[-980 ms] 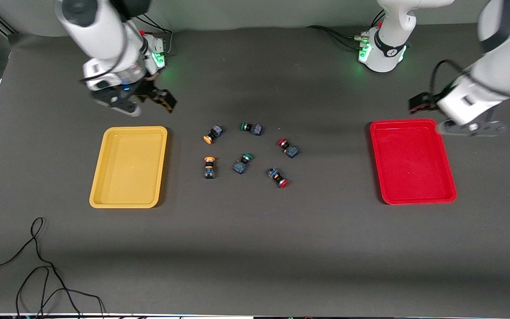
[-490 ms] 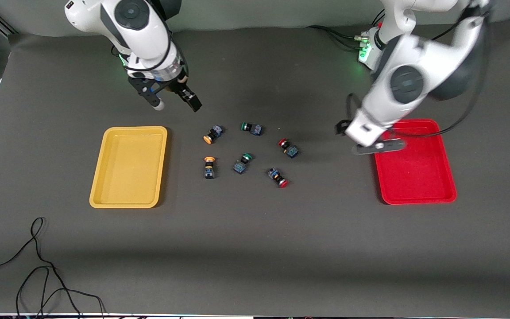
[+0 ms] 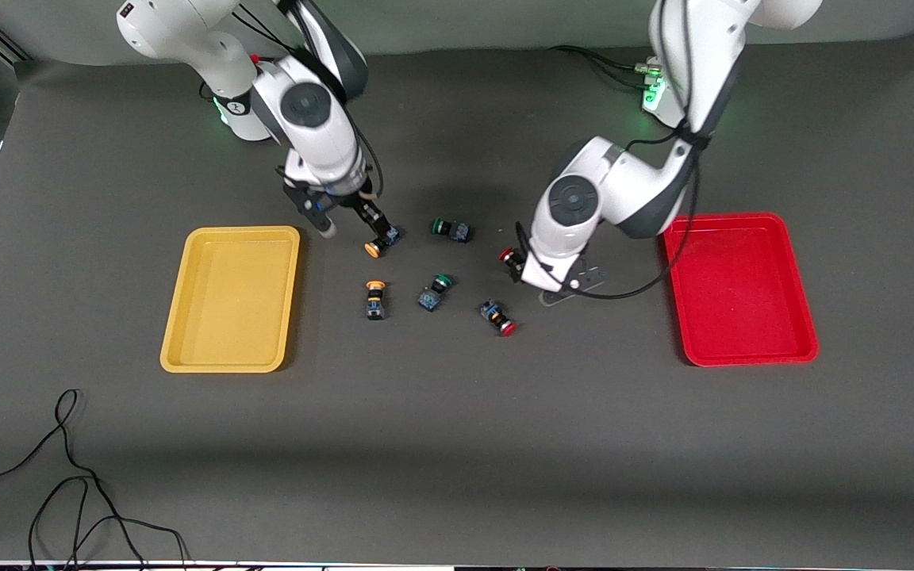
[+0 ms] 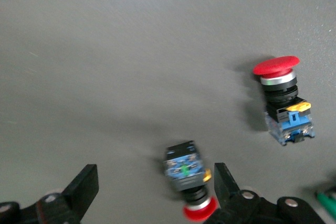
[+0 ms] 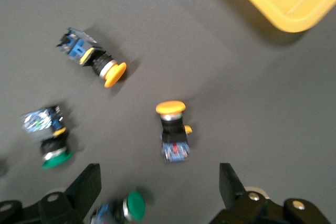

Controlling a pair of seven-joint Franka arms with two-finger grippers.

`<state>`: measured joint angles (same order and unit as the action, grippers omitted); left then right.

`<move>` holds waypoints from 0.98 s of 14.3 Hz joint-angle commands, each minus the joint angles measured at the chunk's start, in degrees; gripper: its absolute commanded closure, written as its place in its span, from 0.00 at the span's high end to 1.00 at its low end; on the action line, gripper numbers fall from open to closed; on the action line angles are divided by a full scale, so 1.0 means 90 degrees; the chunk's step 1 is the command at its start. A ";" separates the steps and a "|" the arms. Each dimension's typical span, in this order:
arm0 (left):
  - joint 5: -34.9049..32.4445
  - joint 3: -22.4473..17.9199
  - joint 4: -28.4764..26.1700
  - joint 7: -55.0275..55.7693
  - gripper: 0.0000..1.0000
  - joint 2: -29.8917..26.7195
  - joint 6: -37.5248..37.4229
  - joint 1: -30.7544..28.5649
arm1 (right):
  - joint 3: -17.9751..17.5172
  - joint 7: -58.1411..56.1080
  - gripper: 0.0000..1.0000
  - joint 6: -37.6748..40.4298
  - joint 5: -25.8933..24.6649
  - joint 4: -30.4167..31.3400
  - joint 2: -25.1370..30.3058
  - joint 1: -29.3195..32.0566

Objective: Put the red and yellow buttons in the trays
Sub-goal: 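Grasp a yellow button with the right gripper while the left gripper grasps a red button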

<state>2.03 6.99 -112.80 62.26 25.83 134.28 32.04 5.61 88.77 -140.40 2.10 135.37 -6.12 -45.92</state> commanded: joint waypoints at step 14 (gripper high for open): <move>-0.0069 -0.0170 0.0345 0.0446 0.00 0.0423 0.0240 0.0269 | 0.0080 0.0215 0.14 -0.1207 0.0059 -0.0110 -0.1527 -0.0357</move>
<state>1.94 6.46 -110.31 66.41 32.29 140.90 34.67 5.88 90.78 -151.81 2.11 134.99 -20.09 -48.60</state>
